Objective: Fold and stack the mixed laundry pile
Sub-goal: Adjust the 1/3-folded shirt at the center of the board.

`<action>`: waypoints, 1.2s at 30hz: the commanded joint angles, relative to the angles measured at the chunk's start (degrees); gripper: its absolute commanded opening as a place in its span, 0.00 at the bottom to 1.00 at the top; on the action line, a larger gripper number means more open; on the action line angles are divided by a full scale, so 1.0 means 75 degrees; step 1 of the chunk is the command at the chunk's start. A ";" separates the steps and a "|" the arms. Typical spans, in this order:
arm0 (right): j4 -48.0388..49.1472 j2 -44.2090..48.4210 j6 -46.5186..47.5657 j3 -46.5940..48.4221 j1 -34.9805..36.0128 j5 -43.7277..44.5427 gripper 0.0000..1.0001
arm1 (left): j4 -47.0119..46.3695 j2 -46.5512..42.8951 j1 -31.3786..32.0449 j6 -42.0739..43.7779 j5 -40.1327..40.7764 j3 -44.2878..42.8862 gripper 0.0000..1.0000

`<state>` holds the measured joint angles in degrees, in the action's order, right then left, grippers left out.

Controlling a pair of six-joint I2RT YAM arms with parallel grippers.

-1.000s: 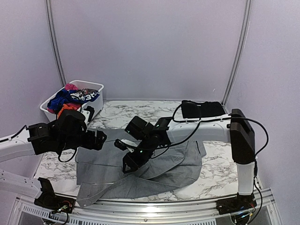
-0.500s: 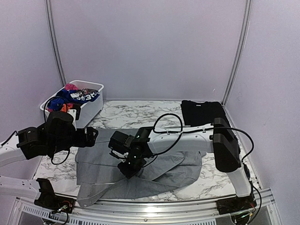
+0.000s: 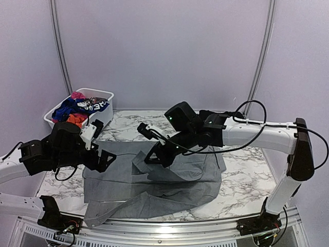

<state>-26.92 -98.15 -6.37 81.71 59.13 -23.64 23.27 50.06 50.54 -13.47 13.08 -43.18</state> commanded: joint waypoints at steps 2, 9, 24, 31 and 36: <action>0.0397 0.0439 0.2388 -0.0433 0.0057 -0.1444 0.00 | -0.0325 -0.0062 0.0038 0.2173 -0.2693 0.0209 0.99; 0.1001 0.1325 0.3031 -0.0974 0.0096 -0.1160 0.00 | -0.0972 0.0559 0.0943 0.2918 -0.2761 0.0178 0.99; 0.0834 0.1512 0.3482 -0.1267 0.0119 -0.0913 0.00 | -0.2207 0.1846 0.1398 0.3625 -0.2896 -0.0534 0.75; 0.0933 0.1575 0.3397 -0.1259 0.0043 -0.0690 0.05 | -0.1865 0.2461 0.1464 0.3406 -0.2888 -0.1398 0.00; 0.1958 0.2283 0.2046 -0.1849 -0.0986 -0.0606 0.38 | -0.1422 0.2757 0.1464 0.2888 -0.3272 -0.2276 0.00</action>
<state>-19.09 -85.97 16.88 70.52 57.98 -29.30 11.31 69.95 61.23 11.60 -8.58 -54.61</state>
